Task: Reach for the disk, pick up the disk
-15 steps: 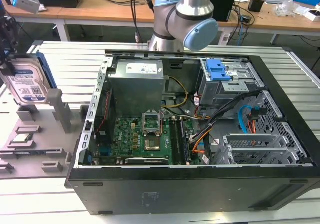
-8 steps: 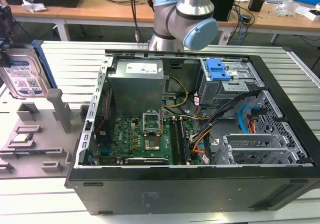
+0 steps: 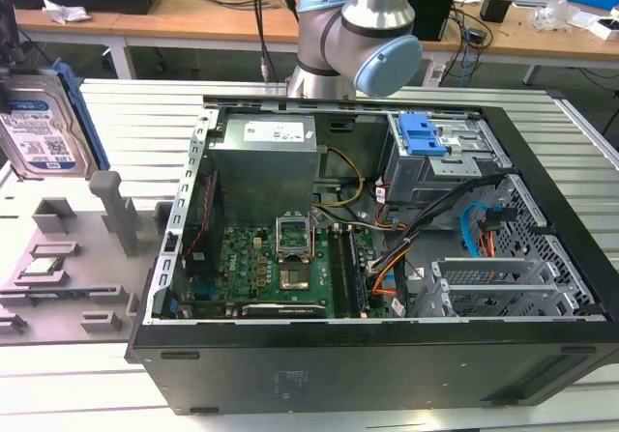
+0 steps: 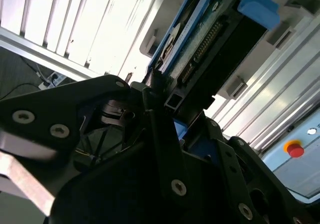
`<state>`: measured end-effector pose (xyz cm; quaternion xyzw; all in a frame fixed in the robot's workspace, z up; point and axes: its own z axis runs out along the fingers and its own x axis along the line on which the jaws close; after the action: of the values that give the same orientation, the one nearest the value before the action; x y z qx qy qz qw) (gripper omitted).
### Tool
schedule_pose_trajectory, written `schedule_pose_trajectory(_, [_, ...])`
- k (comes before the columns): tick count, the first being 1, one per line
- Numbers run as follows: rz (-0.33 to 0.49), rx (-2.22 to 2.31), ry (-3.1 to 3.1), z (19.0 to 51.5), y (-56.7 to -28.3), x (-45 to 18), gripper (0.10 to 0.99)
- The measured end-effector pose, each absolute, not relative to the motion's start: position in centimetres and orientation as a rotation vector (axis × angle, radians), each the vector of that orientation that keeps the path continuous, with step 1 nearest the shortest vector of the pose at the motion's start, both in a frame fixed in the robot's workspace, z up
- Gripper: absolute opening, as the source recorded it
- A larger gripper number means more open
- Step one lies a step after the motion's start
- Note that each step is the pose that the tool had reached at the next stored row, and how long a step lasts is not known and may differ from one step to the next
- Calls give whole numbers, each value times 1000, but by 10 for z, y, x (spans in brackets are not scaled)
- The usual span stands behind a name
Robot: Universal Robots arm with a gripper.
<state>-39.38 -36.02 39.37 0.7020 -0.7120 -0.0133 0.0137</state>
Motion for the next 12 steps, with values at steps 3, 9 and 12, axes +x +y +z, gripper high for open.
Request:
schedule_pose_trajectory(3, [-42, 2186, -2217, 402, -360, -394, 369])
schedule_pose_trajectory(9, [-42, 2186, -2217, 426, -360, -394, 369])
schedule_pose_trajectory(12, [-41, 2186, -2217, 437, -360, -394, 369])
